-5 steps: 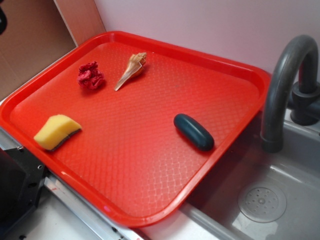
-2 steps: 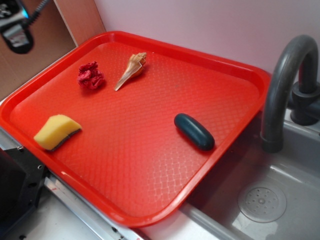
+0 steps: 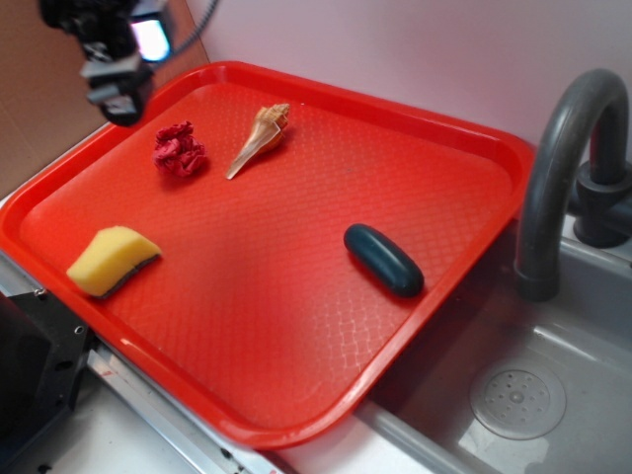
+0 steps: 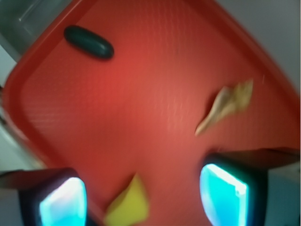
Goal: Grab the plastic pickle.
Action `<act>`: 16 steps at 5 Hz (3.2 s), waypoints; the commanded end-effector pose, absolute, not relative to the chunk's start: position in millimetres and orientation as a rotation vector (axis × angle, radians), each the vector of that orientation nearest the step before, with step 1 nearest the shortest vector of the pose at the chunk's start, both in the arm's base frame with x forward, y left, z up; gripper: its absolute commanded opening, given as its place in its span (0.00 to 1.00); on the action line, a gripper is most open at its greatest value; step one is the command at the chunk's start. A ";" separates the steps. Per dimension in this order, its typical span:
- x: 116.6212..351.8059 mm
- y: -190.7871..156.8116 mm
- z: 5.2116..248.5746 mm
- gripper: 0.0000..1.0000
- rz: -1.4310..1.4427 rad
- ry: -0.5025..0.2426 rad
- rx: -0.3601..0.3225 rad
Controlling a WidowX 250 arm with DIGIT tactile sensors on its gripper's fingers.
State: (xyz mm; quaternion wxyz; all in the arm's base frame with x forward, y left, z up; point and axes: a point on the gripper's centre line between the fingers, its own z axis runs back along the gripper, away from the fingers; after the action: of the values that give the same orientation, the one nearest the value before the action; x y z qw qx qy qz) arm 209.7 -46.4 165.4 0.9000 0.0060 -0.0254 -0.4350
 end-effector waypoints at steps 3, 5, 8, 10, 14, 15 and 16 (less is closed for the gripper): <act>233.9 -153.3 125.1 1.00 -1.501 -0.099 0.128; 256.7 -167.1 92.5 1.00 -1.518 -0.043 0.061; 239.6 -186.7 40.9 1.00 -1.649 0.036 0.010; 234.7 -186.9 34.1 0.00 -1.625 0.020 0.039; 248.4 -113.6 159.5 0.00 -0.890 -0.216 0.172; 232.6 -94.5 190.8 0.00 -0.642 -0.178 0.191; 217.7 -71.2 218.1 0.00 -0.390 -0.165 0.172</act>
State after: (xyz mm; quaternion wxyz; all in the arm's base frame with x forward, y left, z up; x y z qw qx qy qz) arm 222.9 -51.5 201.1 0.9755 0.0881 -0.0398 -0.1975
